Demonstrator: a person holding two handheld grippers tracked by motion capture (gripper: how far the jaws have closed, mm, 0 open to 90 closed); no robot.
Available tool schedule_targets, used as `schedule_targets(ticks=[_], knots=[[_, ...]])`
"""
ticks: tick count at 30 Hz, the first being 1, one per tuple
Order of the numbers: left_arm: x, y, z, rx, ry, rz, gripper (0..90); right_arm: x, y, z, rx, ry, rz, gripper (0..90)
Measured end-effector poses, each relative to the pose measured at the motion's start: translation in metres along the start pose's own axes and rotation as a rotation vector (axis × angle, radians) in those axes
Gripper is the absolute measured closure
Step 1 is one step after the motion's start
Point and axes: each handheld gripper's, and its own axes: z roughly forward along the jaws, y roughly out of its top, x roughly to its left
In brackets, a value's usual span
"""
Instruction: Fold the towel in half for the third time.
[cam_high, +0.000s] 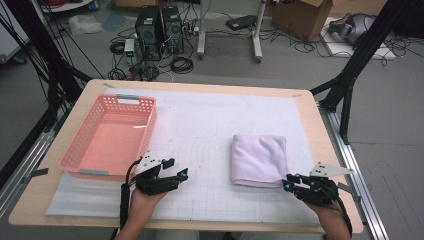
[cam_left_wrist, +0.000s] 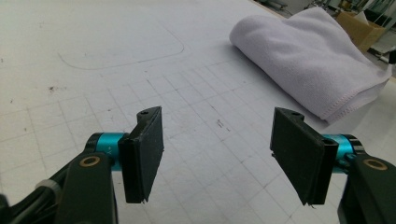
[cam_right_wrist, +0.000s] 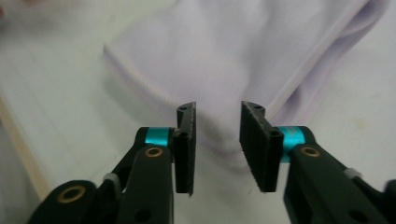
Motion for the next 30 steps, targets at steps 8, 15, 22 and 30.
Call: schedule_targets(ticks=[8,15,22,30], knots=[[0.0,0.0,0.001,0.004,-0.002,0.003,35.0,-0.02,0.031,0.026,-0.03,-0.162,0.079,49.9],[0.0,-0.001,0.0,0.001,-0.004,-0.001,34.9,-0.023,0.027,0.06,0.133,-0.274,0.035,53.2],[0.0,-0.001,0.001,0.003,-0.004,-0.002,34.9,-0.035,0.033,0.053,0.061,-0.335,0.088,52.6],[-0.002,-0.001,0.002,0.006,-0.007,0.001,35.0,-0.026,0.075,0.079,0.073,-0.248,-0.023,67.8]])
